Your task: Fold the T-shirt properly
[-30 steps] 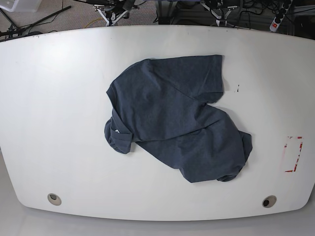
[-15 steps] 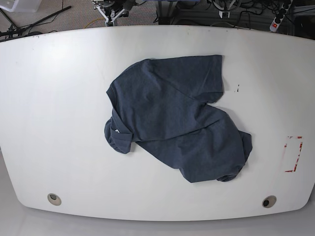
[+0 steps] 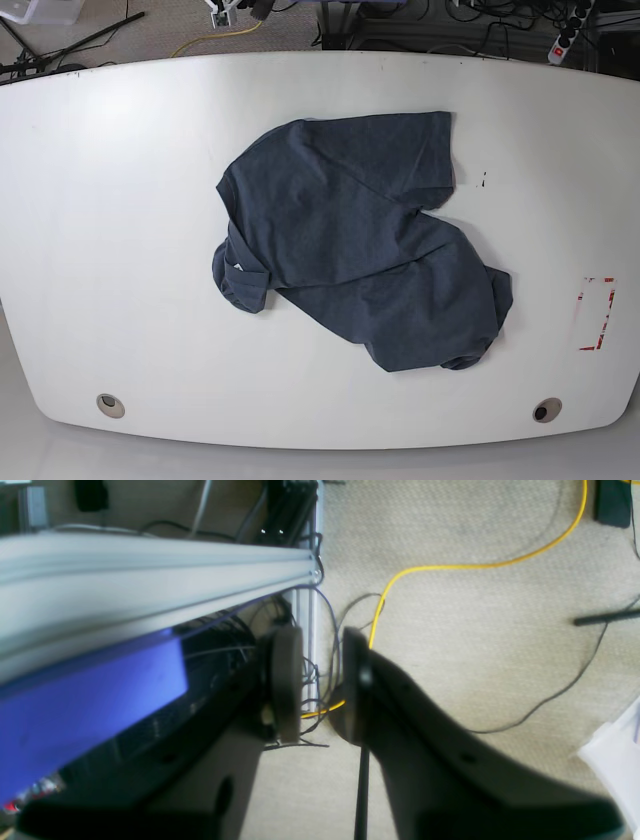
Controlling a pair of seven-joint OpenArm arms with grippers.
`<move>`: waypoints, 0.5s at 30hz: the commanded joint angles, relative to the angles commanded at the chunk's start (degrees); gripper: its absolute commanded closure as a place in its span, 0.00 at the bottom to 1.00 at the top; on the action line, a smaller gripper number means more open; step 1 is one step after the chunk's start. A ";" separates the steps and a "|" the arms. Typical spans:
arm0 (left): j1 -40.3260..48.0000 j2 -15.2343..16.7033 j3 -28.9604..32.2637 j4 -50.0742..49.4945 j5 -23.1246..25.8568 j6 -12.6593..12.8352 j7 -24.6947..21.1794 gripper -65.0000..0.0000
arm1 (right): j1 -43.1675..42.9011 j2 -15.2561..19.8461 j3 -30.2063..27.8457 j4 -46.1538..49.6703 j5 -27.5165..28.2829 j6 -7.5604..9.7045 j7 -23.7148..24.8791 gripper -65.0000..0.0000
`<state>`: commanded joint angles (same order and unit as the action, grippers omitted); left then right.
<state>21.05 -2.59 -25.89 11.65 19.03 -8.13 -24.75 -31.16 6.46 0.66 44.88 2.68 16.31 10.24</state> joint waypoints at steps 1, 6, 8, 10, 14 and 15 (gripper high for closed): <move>0.35 0.09 0.00 1.67 0.09 0.00 0.00 0.62 | -0.26 0.00 0.09 0.35 0.00 0.00 0.00 0.81; 5.98 0.44 0.09 13.89 0.35 -0.09 0.00 0.62 | -1.23 0.00 0.26 1.32 0.35 0.00 0.00 0.81; 7.47 0.97 0.18 19.52 0.35 -0.18 0.70 0.62 | -1.23 0.00 0.26 1.23 0.09 0.00 0.00 0.81; 9.32 2.55 0.18 25.67 0.26 -0.35 3.87 0.62 | -1.93 0.00 0.26 1.41 0.44 0.00 0.00 0.81; 15.03 3.43 0.18 37.36 -0.18 -7.12 6.33 0.62 | -4.22 0.00 0.35 5.19 0.53 0.00 0.18 0.81; 16.44 4.31 0.18 40.18 -0.26 -9.05 6.42 0.62 | -5.54 0.00 0.35 7.12 0.53 0.00 0.09 0.81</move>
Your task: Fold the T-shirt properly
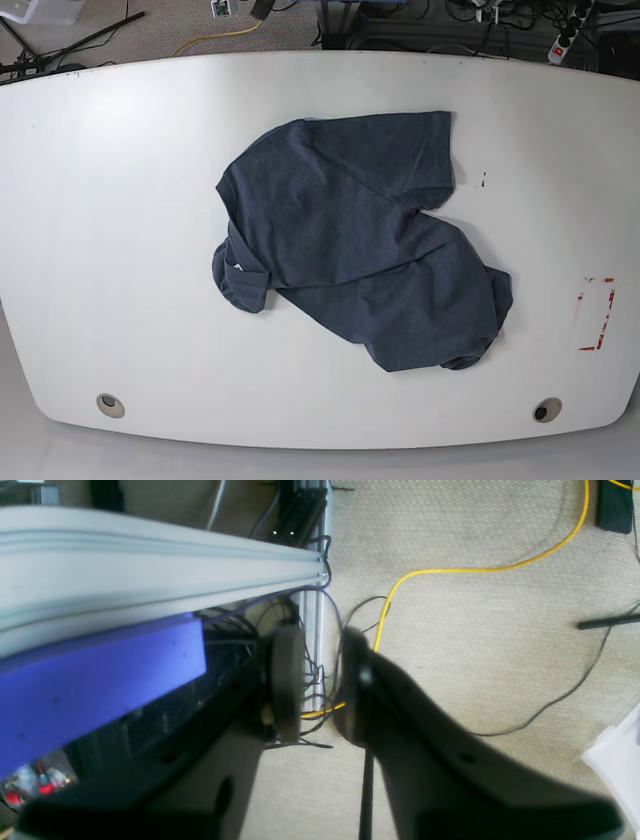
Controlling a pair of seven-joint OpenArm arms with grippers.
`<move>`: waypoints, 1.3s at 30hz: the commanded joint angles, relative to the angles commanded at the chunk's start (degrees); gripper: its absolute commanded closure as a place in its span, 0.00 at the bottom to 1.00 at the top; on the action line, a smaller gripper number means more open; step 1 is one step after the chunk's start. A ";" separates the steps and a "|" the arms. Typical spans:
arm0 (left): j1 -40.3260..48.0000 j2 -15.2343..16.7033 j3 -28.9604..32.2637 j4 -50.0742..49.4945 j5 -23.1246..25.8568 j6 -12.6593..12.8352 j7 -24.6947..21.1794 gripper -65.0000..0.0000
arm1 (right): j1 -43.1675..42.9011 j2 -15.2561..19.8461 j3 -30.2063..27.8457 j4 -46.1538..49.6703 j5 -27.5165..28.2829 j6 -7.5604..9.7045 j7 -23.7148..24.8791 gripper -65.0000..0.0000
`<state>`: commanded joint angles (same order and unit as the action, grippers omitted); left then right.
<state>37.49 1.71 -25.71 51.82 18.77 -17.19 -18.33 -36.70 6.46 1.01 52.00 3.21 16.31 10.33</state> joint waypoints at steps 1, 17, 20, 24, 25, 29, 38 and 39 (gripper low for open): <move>0.88 0.70 -0.26 2.20 -0.26 -0.97 0.09 0.62 | -1.14 0.00 0.00 1.58 0.00 0.00 0.00 0.81; 15.74 1.67 1.85 21.89 -4.48 -3.16 0.09 0.62 | -18.73 -0.18 4.57 25.85 0.09 0.09 -0.09 0.81; 18.29 1.49 2.11 24.53 -8.53 -3.25 0.09 0.62 | -21.54 -0.18 4.57 29.89 0.18 0.09 -0.09 0.81; 21.71 -0.44 3.78 29.01 -15.56 -4.75 0.09 0.62 | -24.70 -0.26 4.57 35.25 0.18 0.09 -0.09 0.81; 22.68 -1.41 3.87 30.59 -17.05 -5.36 0.09 0.62 | -25.49 -0.35 4.57 36.84 0.53 0.09 -0.09 0.81; 26.55 -2.64 4.48 36.84 -21.98 -5.63 0.09 0.62 | -29.19 0.00 4.57 43.16 5.36 0.09 -0.09 0.81; 30.77 -2.20 -1.23 49.76 -27.78 -5.63 0.09 0.62 | -32.97 1.23 6.15 56.26 8.26 0.09 -0.09 0.81; 30.77 -2.20 -1.93 50.99 -29.01 -5.63 0.09 0.62 | -32.88 1.32 6.15 57.41 8.26 0.09 -0.09 0.81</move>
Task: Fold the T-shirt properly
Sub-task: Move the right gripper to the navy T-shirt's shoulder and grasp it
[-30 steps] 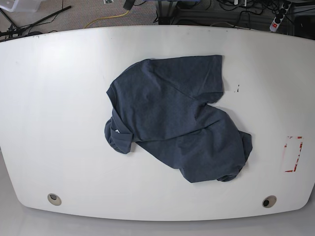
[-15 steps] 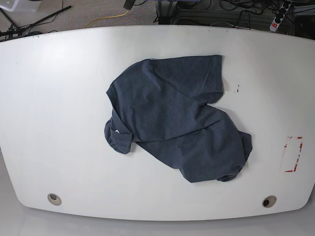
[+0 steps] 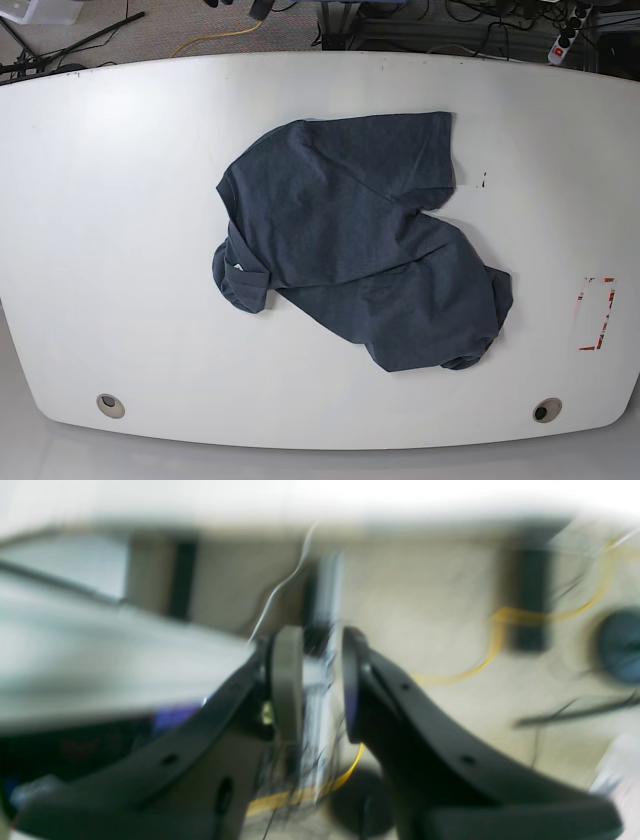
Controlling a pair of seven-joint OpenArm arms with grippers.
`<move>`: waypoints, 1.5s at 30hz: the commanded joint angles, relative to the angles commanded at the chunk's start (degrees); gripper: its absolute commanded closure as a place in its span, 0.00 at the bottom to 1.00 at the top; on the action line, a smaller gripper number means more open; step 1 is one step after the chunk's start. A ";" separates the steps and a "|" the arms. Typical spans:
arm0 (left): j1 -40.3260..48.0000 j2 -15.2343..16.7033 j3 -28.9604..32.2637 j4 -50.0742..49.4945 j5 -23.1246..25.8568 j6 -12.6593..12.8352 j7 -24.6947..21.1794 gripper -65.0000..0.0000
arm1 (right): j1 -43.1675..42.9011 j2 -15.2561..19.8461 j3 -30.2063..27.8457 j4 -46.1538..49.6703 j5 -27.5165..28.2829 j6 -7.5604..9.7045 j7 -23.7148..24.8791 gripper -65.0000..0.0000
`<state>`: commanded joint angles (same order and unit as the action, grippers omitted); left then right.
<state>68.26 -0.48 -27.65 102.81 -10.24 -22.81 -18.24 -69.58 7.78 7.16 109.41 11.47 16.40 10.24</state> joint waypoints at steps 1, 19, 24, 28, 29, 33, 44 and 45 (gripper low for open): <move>0.00 0.00 -0.53 0.97 -1.14 0.00 0.00 0.62 | 0.18 0.09 0.00 0.88 0.00 0.00 0.00 0.81; -4.31 0.09 -2.02 8.09 -13.45 0.18 -0.09 0.55 | 20.04 0.00 -1.49 5.45 1.23 0.53 -12.13 0.56; -6.07 0.09 -3.69 8.09 -13.10 0.26 0.09 0.47 | 24.70 1.76 -3.78 5.89 10.20 0.53 -21.63 0.39; -7.91 -0.18 -3.78 8.00 -13.01 0.26 0.09 0.47 | 29.80 3.69 -3.96 5.36 22.42 0.53 -32.18 0.32; -8.44 -0.35 -3.78 8.00 -13.01 0.26 0.09 0.47 | 31.03 3.69 -3.60 5.36 25.05 0.44 -34.20 0.32; -9.93 -0.44 -3.78 8.00 -11.52 0.26 0.97 0.47 | 34.64 2.99 -1.05 5.27 32.18 -0.18 -40.62 0.32; -15.03 -0.44 -3.69 8.09 -6.59 0.18 1.85 0.47 | 45.45 -0.09 1.23 -5.01 35.08 -8.97 -51.16 0.32; -15.47 -0.44 -3.69 8.09 -6.59 0.18 1.85 0.47 | 45.71 -0.18 1.23 -5.80 35.08 -8.97 -51.16 0.32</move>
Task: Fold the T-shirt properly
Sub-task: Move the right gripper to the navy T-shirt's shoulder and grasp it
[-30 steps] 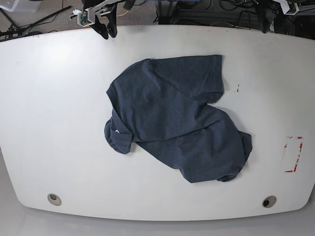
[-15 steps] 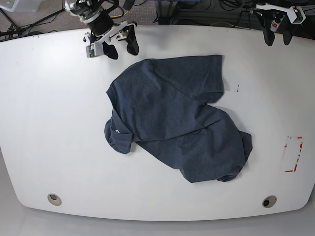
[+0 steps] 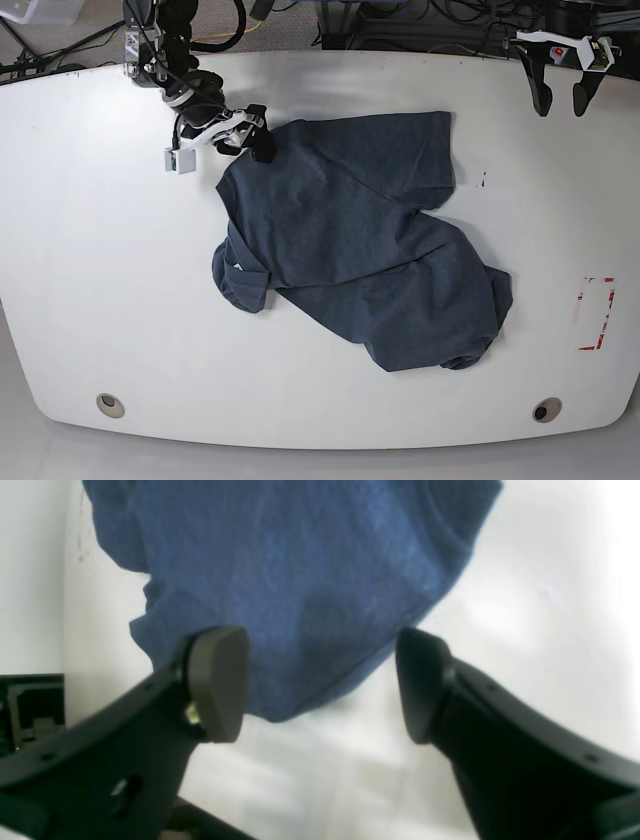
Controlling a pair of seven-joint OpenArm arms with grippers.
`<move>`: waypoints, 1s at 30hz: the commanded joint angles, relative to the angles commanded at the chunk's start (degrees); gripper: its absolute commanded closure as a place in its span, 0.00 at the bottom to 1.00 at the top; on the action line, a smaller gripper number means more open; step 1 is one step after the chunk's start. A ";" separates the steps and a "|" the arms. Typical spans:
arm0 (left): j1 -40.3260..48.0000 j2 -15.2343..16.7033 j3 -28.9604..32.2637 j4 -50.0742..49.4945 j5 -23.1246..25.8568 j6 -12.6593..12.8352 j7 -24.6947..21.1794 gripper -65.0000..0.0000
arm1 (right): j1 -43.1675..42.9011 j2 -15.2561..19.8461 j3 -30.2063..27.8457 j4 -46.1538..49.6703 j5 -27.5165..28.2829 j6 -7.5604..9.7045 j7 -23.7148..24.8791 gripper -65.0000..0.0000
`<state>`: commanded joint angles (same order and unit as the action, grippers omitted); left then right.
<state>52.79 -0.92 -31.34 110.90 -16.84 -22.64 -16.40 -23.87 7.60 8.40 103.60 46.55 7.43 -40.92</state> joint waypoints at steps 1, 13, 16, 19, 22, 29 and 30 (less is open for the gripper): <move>-0.26 0.00 0.00 0.00 0.00 0.00 0.00 0.47 | 0.26 -0.44 0.00 -0.97 0.00 -0.09 -0.09 0.32; -1.85 -0.09 -0.09 0.00 3.25 -0.09 0.09 0.47 | 2.99 -2.73 -1.93 -6.77 -0.35 -1.58 -0.09 0.33; -1.93 -0.09 0.00 0.00 5.01 -0.09 0.09 0.47 | 4.48 -3.08 -3.08 -8.26 -0.44 -1.58 -0.09 0.33; -2.29 -0.09 0.09 0.00 5.01 -0.09 0.09 0.47 | 5.45 -3.16 -3.60 -10.11 -0.44 -1.67 0.00 0.33; -2.73 0.00 0.00 0.00 5.10 -0.09 0.09 0.47 | 7.12 -3.16 -3.34 -11.78 -0.44 -1.67 0.18 0.36; -2.99 0.00 -0.09 0.00 5.19 -0.09 0.09 0.47 | 9.76 -2.73 -1.41 -14.59 -0.44 -1.67 0.26 0.66; -3.08 0.00 -0.09 0.00 5.19 -0.09 0.09 0.47 | 9.76 -2.73 -1.14 -14.51 -0.44 -1.67 0.26 0.70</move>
<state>49.71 -0.92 -31.43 110.90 -11.65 -22.73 -16.31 -14.11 4.88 7.25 89.10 46.11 5.76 -40.66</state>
